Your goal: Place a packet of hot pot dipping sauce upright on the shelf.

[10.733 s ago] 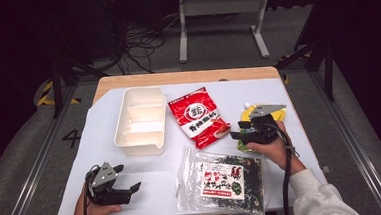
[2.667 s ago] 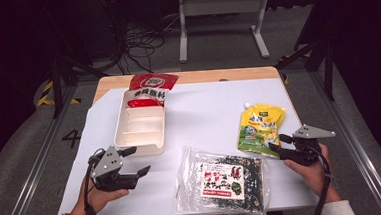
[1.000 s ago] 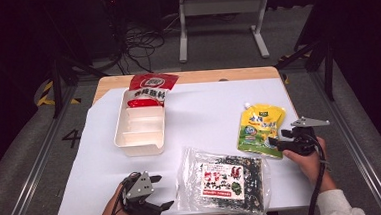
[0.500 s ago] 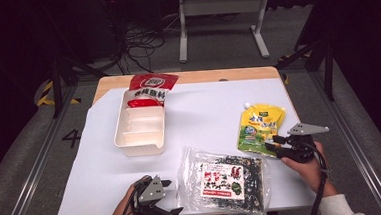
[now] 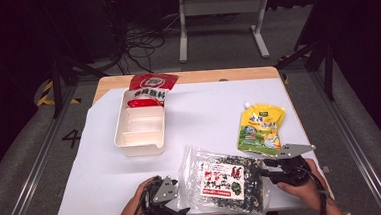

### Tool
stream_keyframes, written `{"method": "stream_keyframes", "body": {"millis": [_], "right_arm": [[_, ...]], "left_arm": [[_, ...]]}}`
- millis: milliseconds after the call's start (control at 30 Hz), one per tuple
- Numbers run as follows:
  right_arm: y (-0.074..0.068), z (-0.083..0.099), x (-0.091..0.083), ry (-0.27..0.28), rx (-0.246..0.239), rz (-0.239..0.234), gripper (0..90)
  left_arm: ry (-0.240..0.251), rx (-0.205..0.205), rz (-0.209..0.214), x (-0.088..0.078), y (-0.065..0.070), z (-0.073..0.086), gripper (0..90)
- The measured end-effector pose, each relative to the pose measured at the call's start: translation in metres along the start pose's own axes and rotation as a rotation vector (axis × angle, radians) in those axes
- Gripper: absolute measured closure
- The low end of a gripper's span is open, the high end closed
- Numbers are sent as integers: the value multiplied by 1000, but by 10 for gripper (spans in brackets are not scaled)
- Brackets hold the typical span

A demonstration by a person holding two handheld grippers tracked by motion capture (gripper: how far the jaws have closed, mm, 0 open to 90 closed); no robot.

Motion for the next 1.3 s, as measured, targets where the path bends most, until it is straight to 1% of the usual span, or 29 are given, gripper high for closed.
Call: {"method": "stream_keyframes", "body": {"millis": [33, 67, 133, 167, 233, 267, 300, 367, 400, 433, 467, 533, 600, 633, 700, 733, 767, 833, 867, 900, 933, 967, 1000, 1033, 1067, 1100, 1200, 1233, 1300], "right_arm": [[0, 4, 0, -16, -2, -4, 603], [-2, 8, 1, -33, -14, -11, 645], [-3, 11, 0, -47, -31, -22, 710], [-4, 12, 0, -53, -28, -34, 739], [-7, 15, 2, -64, -36, -67, 809], [-8, 16, 2, -63, -39, -76, 829], [-9, 16, 3, -64, -42, -82, 835], [-10, 17, 3, -71, -56, -80, 849], [-12, 18, 3, -78, -60, -90, 900], [-15, 19, 3, -84, -68, -106, 900], [-17, 20, 4, -90, -80, -105, 900], [-19, 20, 4, -96, -92, -102, 900], [-21, 21, 5, -98, -94, -114, 900], [-21, 21, 5, -96, -92, -115, 900], [-22, 21, 4, -99, -95, -118, 900], [-23, 21, 4, -104, -108, -112, 900], [-24, 22, 3, -109, -116, -108, 900], [-27, 23, 2, -118, -137, -109, 900], [-30, 23, 1, -114, -139, -130, 900], [-33, 23, 1, -112, -140, -150, 900], [-36, 23, 1, -113, -150, -156, 900], [-37, 23, 1, -115, -152, -153, 900], [-37, 23, 1, -114, -152, -154, 900], [-37, 23, 1, -113, -152, -157, 900], [-37, 23, 2, -111, -147, -163, 900], [-37, 22, 2, -109, -144, -166, 900], [-37, 22, 3, -110, -143, -164, 900], [-37, 22, 4, -108, -137, -166, 900], [-37, 22, 4, -106, -135, -170, 900]], "left_arm": [[4, -1, -14, 0, -3, 0, 130], [4, -7, -15, 0, -5, 0, 125], [2, -3, -50, 0, -10, 0, 122], [4, -9, -68, -1, -14, 0, 122], [10, -26, -84, -1, -19, -1, 122], [10, -25, -103, -1, -22, -2, 122], [5, -37, -117, -1, -24, -1, 122], [10, -43, -136, -2, -29, -1, 124], [13, -47, -158, -3, -32, -2, 135], [23, -68, -185, -5, -37, -3, 164], [28, -85, -191, -5, -41, -3, 181], [25, -112, -230, -5, -50, -2, 183], [22, -129, -228, -3, -53, -2, 186], [25, -136, -219, -2, -54, -3, 188], [50, -162, -169, -3, -51, -5, 210], [52, -167, -168, -5, -51, -6, 224], [56, -171, -151, -8, -48, -6, 230], [78, -200, -92, -15, -40, -6, 240], [83, -208, -69, -17, -36, -5, 268], [92, -216, -16, -19, -28, -4, 292], [96, -227, 13, -19, -23, -3, 295], [89, -240, 29, -19, -19, -2, 303], [73, -255, 76, -17, -14, -1, 312], [73, -255, 76, -17, -14, -1, 321], [65, -295, 177, -11, -4, -3, 320], [58, -300, 186, -8, -2, -3, 313], [63, -298, 194, -4, -3, -8, 285], [63, -298, 208, -3, -2, -10, 277], [63, -294, 213, -1, -2, -12, 245]]}}
Point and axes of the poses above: each handheld gripper's, and its own axes: x roughly forward along the jaws, z roughly out of its underside, y roughly to its right, the point moved 10 cm from there along x, roughly forward along the jaws, and after that the axes turned 7 degrees about x, right-handed, at the moved point
